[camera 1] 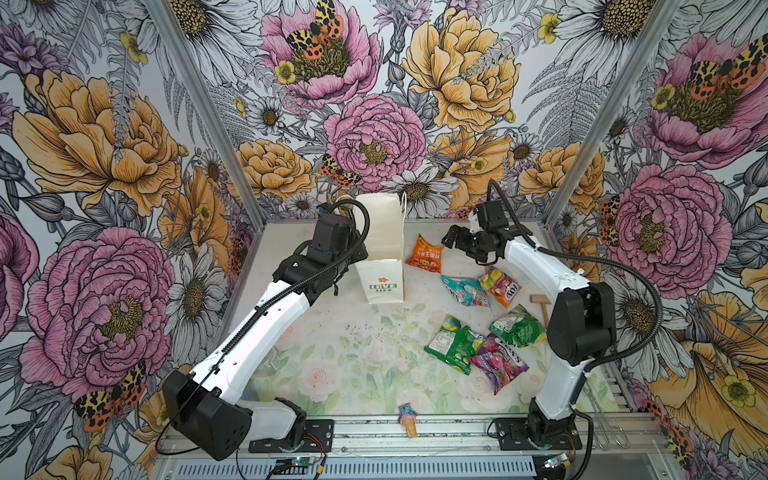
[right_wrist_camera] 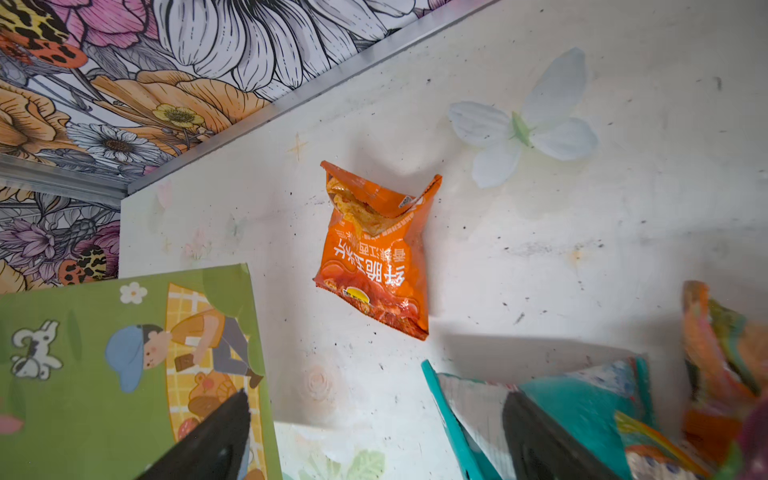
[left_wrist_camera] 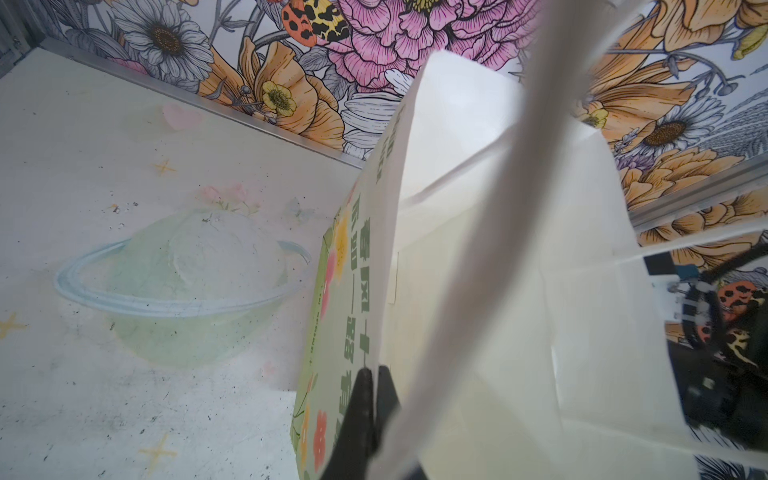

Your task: Place the snacks into the paper bag

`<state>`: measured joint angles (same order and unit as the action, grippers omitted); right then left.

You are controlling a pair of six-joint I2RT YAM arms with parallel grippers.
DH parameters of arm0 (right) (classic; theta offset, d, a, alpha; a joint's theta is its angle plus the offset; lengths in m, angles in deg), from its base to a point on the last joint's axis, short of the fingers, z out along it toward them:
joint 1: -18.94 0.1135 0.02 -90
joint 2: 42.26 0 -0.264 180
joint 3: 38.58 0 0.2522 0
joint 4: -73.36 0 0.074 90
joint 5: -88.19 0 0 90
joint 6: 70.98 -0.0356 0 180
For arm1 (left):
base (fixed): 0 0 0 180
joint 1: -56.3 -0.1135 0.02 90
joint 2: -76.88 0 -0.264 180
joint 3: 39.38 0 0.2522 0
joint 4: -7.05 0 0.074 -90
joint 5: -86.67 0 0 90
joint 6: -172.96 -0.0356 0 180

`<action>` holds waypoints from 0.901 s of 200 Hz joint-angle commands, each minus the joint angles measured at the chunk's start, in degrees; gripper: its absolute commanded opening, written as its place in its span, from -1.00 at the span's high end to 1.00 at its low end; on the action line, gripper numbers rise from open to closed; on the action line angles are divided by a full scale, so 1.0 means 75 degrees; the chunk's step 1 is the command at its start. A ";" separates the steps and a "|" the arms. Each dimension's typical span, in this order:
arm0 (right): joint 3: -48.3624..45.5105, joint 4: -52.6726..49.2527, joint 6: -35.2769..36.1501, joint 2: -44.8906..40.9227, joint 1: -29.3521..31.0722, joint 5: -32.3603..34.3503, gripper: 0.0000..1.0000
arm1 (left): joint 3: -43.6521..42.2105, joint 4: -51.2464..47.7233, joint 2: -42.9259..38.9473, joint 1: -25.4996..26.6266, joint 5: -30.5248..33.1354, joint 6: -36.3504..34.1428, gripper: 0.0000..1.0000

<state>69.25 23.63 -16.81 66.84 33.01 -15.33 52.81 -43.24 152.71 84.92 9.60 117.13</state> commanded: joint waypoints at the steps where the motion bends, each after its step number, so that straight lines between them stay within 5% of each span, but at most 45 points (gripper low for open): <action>1: 0.0633 0.0102 -0.0337 0.0605 0.0134 0.0289 -0.98 | -0.0109 0.0231 -0.0105 0.0098 -0.0459 -0.0161 1.00; 180: 0.1337 0.0096 -0.0306 0.1919 0.0409 0.0585 -0.99 | -0.0410 0.0172 -0.0051 0.0183 -0.0624 -0.0103 1.00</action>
<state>76.96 23.92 -19.11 78.60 35.92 -11.49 49.97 -43.29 152.65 85.92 6.21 116.87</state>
